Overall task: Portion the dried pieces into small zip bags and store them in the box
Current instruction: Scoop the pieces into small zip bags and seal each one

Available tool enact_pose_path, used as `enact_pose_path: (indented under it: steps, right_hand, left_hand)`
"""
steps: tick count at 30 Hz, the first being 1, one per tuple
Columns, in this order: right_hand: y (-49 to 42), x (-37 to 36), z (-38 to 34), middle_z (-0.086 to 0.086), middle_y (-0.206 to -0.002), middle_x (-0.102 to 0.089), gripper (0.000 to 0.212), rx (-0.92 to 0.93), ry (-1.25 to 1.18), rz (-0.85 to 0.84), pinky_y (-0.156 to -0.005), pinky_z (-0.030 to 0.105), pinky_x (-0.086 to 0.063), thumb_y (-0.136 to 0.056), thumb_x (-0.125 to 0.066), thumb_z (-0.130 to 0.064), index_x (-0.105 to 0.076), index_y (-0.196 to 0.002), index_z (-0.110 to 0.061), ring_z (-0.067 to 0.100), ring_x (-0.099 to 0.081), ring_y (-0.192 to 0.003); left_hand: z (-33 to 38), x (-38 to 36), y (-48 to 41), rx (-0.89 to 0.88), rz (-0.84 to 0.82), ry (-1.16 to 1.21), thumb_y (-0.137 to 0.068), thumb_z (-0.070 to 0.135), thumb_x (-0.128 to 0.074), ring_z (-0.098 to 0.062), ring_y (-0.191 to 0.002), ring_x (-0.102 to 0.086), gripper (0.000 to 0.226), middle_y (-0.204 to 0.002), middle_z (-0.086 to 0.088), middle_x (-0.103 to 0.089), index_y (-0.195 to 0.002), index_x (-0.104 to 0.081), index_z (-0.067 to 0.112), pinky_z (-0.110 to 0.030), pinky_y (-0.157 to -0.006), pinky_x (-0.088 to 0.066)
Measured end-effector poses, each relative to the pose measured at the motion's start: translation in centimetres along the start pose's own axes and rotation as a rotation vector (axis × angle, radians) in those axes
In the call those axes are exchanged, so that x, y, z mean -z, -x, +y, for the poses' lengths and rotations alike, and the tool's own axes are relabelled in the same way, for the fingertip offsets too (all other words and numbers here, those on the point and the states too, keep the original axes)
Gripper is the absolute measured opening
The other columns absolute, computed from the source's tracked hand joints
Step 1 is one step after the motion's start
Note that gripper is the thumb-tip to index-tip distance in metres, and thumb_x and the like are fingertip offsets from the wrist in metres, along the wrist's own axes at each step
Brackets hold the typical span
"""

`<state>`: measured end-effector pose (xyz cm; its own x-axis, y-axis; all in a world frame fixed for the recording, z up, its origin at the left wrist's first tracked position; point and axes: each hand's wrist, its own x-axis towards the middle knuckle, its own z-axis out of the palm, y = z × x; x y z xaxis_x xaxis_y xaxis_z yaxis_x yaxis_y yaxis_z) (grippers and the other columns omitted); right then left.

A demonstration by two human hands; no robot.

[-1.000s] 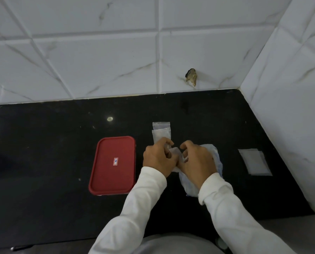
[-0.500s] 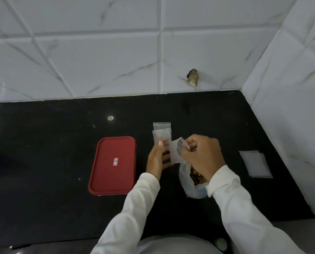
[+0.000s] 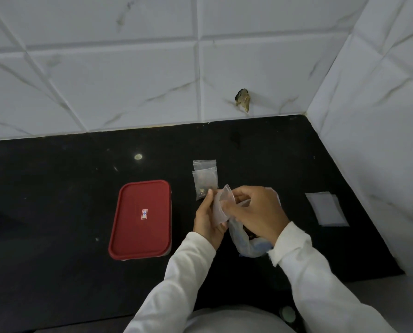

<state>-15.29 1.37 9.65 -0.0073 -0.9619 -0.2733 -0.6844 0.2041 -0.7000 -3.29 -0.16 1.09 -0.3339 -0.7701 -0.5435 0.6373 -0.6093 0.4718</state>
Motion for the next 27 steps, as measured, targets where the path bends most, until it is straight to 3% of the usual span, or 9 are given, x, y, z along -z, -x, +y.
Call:
enact_pose_path:
  steps: [2,5,9,15,21,27]
  right_hand:
    - [0.5,1.1,0.2,-0.01,-0.084,-0.071,0.02,0.031,-0.154,0.036,-0.071,0.017,-0.053,-0.086,-0.067,-0.041,-0.07,-0.1,-0.027,0.001,-0.067,-0.077]
    - [1.1,3.1,1.8,-0.006,-0.079,-0.073,0.012,-0.015,-0.33,0.075,-0.066,0.016,-0.054,-0.09,-0.063,-0.038,-0.069,-0.096,-0.029,0.001,-0.069,-0.073]
    - [0.5,3.2,7.2,-0.008,-0.086,-0.069,0.018,-0.012,0.023,0.196,-0.073,0.016,-0.049,-0.092,-0.061,-0.033,-0.068,-0.104,-0.02,0.001,-0.064,-0.079]
    - [0.4,0.3,12.7,-0.004,-0.099,-0.059,0.026,-0.08,0.399,0.085,-0.082,0.027,-0.05,-0.089,-0.064,-0.039,-0.063,-0.111,-0.024,0.011,-0.058,-0.095]
    - [-0.1,-1.2,13.3,-0.005,-0.108,-0.053,0.031,-0.161,0.476,0.075,-0.078,0.024,-0.045,-0.092,-0.059,-0.039,-0.057,-0.121,-0.028,0.01,-0.048,-0.1]
    - [-0.6,-2.1,13.4,-0.005,-0.097,-0.057,0.013,-0.115,0.561,0.1,-0.074,0.025,-0.046,-0.095,-0.055,-0.031,-0.065,-0.104,-0.028,0.012,-0.045,-0.093]
  left_hand:
    - [0.1,-0.2,-0.1,0.026,-0.019,0.042,-0.099,0.046,-0.05,-0.017,-0.067,-0.071,0.044,-0.092,-0.011,-0.072,-0.102,-0.074,0.01,-0.018,-0.04,-0.048]
    - [0.3,0.3,-0.4,0.051,0.045,0.044,-0.096,0.045,-0.056,-0.013,-0.059,-0.066,0.037,-0.092,-0.008,-0.07,-0.109,-0.069,0.013,-0.016,-0.035,-0.041]
    - [-0.2,1.4,-1.0,0.069,0.034,0.081,-0.094,0.043,-0.057,-0.012,-0.054,-0.063,0.035,-0.087,-0.007,-0.071,-0.11,-0.066,0.013,-0.015,-0.032,-0.039]
    - [-1.2,1.7,-1.2,0.092,-0.03,0.149,-0.092,0.038,-0.054,-0.01,-0.048,-0.058,0.037,-0.085,-0.007,-0.067,-0.083,-0.074,0.008,-0.014,-0.028,-0.036]
    - [-1.9,2.0,-1.4,0.102,-0.033,0.179,-0.098,0.038,-0.048,-0.01,-0.048,-0.058,0.044,-0.084,-0.007,-0.065,-0.079,-0.073,0.007,-0.014,-0.029,-0.036]
    - [-3.0,2.4,-1.7,0.129,0.001,0.215,-0.098,0.036,-0.048,-0.012,-0.049,-0.059,0.04,-0.082,-0.007,-0.064,-0.083,-0.07,0.006,-0.014,-0.029,-0.037]
